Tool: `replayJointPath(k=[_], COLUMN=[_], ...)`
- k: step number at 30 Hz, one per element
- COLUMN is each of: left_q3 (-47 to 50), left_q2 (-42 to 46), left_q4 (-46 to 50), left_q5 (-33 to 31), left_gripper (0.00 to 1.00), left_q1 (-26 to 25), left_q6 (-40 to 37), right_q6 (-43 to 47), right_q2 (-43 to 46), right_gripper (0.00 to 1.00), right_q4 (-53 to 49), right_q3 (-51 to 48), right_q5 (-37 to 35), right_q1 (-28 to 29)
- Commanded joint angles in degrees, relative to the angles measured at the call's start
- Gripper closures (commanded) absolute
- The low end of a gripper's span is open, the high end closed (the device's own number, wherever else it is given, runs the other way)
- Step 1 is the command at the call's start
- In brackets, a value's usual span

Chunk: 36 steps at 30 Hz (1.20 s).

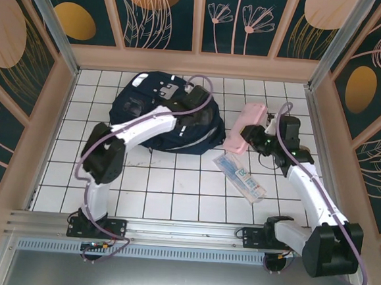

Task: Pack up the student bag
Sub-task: Open the student bag at the top-center of the table.

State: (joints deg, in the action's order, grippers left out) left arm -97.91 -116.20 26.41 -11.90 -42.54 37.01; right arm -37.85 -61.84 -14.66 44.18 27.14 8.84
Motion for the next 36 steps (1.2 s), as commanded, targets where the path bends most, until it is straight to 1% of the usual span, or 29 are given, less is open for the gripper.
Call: replayJointPath(k=[1, 4, 7, 13, 15, 17, 18, 21, 22, 29, 36], left_q3=[-8.85, -15.95, -20.35, -22.3, -22.48, -22.76, -22.63, -22.68, -22.76, -26.4, -32.67], left_q2=[-6.26, -11.77, -15.15, -18.72, -19.35, -19.54, -19.46, -18.05, -17.24, -11.41, -6.51], left_q4=[8.74, 14.72, 18.69, 20.25, 20.73, 21.61, 21.87, 22.36, 22.37, 22.98, 27.58], left_q5=[-5.6, -10.48, -13.09, -13.57, -13.88, -14.69, -15.14, -16.7, -17.19, -17.38, -15.63], left_gripper=[0.46, 0.46, 0.47, 0.48, 0.52, 0.61, 0.68, 0.95, 1.0, 1.0, 1.0], left_q1=[-0.69, -0.76, -0.77, -1.51, -1.73, -1.83, -1.77, -1.83, -1.83, -1.73, -0.93], left_q6=[-5.42, -6.33, -7.71, -9.06, -9.07, -8.49, -8.38, -7.85, -7.67, -6.78, -6.52], right_q6=[1.28, 1.4, 1.67, 2.29, 2.34, 2.34, 2.34, 2.16, 2.08, 1.03, -1.19], right_q2=[2.23, 2.96, 3.07, 2.83, 2.53, 2.12, 1.81, 1.14, 1.01, 0.15, -1.83], right_gripper=[0.76, 0.76, 0.76, 0.76, 0.76, 0.76, 0.76, 0.76, 0.76, 0.75, 0.75], right_q4=[-1.21, -1.31, -1.25, -0.58, -0.08, 0.48, 0.82, 1.71, 2.03, 4.66, 9.88], right_q3=[-0.74, -0.95, -1.2, -1.91, -2.21, -2.27, -2.38, -2.62, -2.77, -4.1, -4.73], right_q5=[3.02, 3.96, 4.83, 6.33, 6.98, 7.61, 7.98, 8.88, 8.98, 10.29, 12.05], right_q1=[-1.48, -2.29, -2.55, -3.63, -4.06, -4.16, -4.25, -4.24, -4.16, -4.16, -3.64])
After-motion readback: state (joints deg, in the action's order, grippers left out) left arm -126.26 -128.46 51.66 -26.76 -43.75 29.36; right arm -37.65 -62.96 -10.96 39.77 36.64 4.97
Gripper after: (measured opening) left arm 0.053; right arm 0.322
